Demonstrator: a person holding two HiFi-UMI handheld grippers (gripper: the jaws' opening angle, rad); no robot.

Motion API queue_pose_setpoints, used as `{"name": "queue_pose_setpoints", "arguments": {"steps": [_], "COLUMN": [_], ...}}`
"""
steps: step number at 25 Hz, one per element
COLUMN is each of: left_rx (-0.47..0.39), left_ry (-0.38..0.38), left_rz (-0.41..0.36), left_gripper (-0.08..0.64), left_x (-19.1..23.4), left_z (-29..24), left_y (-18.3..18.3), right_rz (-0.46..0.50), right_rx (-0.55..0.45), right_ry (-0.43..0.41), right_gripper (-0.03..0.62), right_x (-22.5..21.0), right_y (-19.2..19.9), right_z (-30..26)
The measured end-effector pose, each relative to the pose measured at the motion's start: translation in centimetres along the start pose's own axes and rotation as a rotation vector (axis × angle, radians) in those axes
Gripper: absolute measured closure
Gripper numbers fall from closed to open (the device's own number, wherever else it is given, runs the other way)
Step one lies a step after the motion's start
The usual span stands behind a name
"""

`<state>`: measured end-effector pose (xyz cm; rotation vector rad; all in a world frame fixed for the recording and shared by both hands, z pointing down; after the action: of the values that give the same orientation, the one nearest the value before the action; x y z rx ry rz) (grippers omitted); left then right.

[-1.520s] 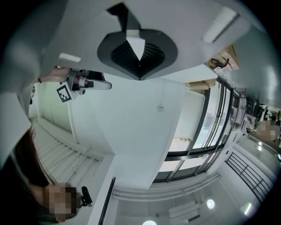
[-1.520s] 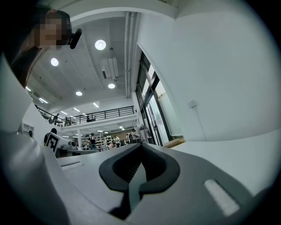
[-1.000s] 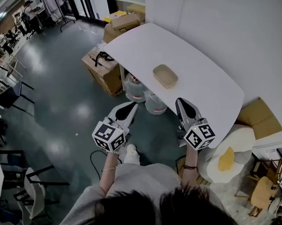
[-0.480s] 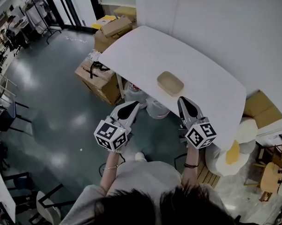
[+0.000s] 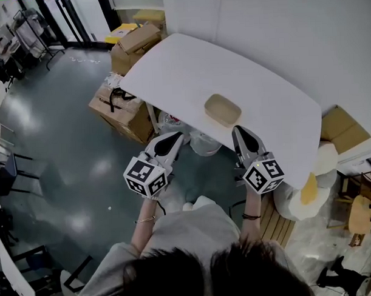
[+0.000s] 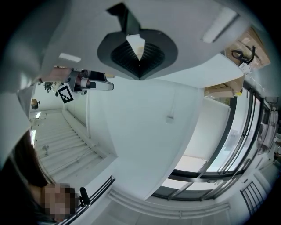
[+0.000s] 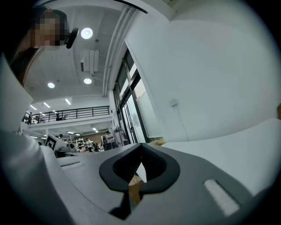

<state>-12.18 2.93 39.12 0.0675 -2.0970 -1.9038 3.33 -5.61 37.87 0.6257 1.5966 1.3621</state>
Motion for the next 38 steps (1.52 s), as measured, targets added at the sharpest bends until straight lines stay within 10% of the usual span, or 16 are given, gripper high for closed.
{"name": "queue_pose_setpoints", "arguments": {"steps": [38], "left_rx": [0.141], "left_ry": [0.182], "left_rz": [0.027], "left_gripper": [0.565], "left_x": [5.7], "left_z": [-20.0], "left_y": [1.2], "right_rz": [-0.08], "right_rx": [0.04], "right_ry": [0.162], "right_gripper": [0.58], "right_x": [-15.7], "right_y": [-1.1], "right_z": [-8.1]}}
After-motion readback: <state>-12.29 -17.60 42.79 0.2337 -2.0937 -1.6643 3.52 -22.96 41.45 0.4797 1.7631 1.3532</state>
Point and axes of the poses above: the fingertips, and each gripper's own axes: z backward along the fingers, x to its left, y out of its underside, the point moved 1 cm from there along z, backward along the fingers, and after that the axes turned 3 degrees about -y, right-handed, at the moved point
